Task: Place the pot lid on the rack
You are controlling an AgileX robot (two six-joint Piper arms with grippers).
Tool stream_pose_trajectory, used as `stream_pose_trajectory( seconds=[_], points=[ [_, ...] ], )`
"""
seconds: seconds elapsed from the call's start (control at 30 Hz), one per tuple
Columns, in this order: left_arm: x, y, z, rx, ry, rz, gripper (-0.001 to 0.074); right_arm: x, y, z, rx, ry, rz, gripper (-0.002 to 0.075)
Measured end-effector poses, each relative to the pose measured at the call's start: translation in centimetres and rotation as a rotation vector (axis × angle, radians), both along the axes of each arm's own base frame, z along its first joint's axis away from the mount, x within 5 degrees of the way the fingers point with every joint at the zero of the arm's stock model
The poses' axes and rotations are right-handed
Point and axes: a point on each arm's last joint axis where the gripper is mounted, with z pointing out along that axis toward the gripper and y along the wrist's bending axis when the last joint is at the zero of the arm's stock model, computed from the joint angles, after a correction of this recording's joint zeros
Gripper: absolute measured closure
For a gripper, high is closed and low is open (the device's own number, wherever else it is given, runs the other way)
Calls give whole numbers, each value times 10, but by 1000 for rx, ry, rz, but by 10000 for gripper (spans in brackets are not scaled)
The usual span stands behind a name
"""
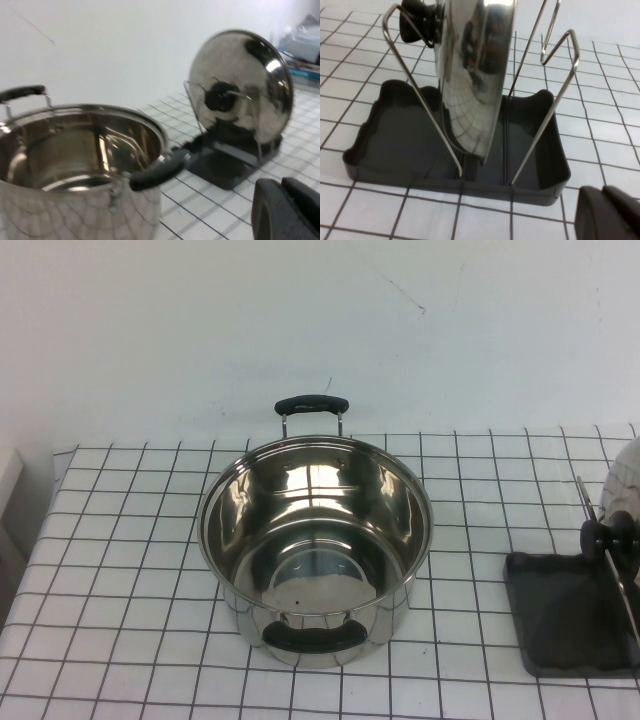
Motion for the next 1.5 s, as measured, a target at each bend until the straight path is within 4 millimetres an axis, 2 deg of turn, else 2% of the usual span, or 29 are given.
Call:
stream_pose_trajectory(
  seconds=[0.13,0.2,0.33,0.43,0.53,0.63,0.83,1.03,1.5],
  points=[
    [12,10,8,-71,-95,167,736,0,0,0,0,0,0,728],
    [19,18,6,-119,-119,283,736,0,0,0,-2,2,1,728],
    [34,39,-12,-194,11,558,736,0,0,0,-2,2,1,728],
    [37,46,-29,-61,114,653,736,0,0,0,-2,2,1,728],
    [36,49,-43,47,218,691,736,0,0,0,-2,2,1,728],
    [34,53,-49,69,281,745,736,0,0,0,-2,2,1,728],
    [32,57,-48,106,219,826,736,0,0,0,-2,2,1,728],
    [32,59,-49,96,247,882,736,0,0,0,-3,2,1,728],
    [31,58,-49,106,244,874,737,0,0,0,-3,2,1,729]
  ],
)
